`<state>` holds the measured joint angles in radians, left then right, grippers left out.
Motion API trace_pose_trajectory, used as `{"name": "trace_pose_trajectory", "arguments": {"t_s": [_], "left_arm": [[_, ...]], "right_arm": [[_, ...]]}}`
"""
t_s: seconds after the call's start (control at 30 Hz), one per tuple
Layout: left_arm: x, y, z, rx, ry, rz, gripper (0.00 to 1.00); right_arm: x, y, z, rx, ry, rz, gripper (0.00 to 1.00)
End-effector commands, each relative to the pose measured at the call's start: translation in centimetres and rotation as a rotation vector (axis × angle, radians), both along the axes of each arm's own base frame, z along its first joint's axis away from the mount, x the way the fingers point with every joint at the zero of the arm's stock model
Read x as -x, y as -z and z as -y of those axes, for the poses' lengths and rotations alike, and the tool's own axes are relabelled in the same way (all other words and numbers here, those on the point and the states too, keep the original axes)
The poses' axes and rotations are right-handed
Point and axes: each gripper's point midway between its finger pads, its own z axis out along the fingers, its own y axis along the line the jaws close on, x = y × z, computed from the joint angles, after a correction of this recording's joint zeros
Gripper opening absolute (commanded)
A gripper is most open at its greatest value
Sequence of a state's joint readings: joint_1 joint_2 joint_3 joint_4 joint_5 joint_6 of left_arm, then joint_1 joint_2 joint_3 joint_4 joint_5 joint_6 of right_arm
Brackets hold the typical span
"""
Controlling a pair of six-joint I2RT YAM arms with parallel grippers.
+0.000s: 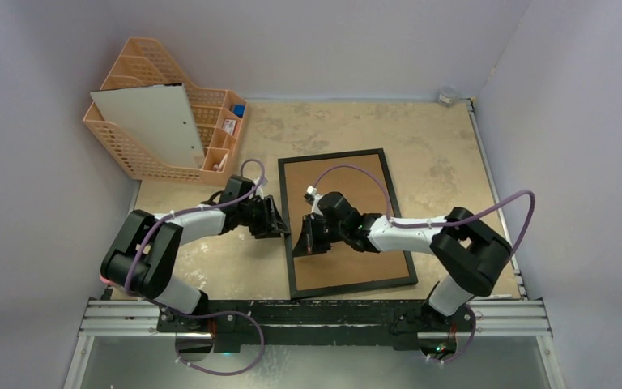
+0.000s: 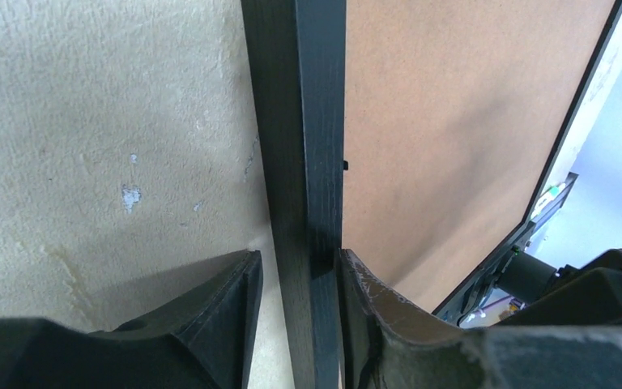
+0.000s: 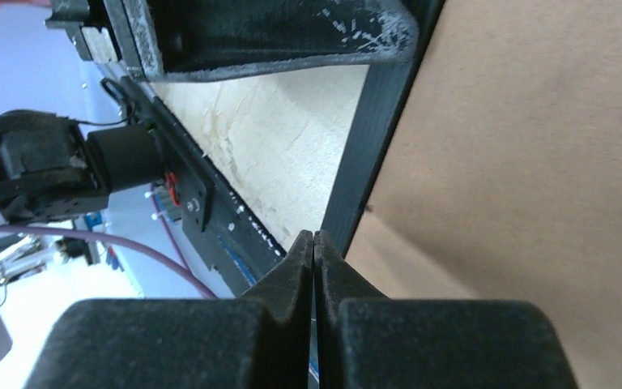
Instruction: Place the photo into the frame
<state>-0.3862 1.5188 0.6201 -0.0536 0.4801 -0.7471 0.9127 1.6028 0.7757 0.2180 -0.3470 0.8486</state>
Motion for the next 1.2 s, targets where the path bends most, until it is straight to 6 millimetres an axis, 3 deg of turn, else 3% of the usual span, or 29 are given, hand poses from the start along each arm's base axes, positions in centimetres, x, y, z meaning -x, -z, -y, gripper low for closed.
{"name": "trace_pose_trajectory", "arguments": {"t_s": [0.0,0.4,0.73,1.17], "left_arm": [[1.3,1.0,-0.9,-0.037,0.012,-0.032,0.37],[1.4,1.3,-1.3,-0.057,-0.001,-0.041,0.33],[1.4,1.4,-1.3,-0.058,-0.005,-0.044,0.32],[1.4,1.5,-1.3,-0.059,-0.005,-0.047,0.31]], "right_arm": [[0.4,-2.0,-1.8,-0.168,-0.076,0.010,0.00],[-0.2,2.1,-0.7,-0.046,-0.019,-0.064,0.00],[-0.8,3.9,0.9,0.013,0.029,-0.089,0.00],[0.5,8.1,3.1,0.143,0.029,-0.157,0.00]]}}
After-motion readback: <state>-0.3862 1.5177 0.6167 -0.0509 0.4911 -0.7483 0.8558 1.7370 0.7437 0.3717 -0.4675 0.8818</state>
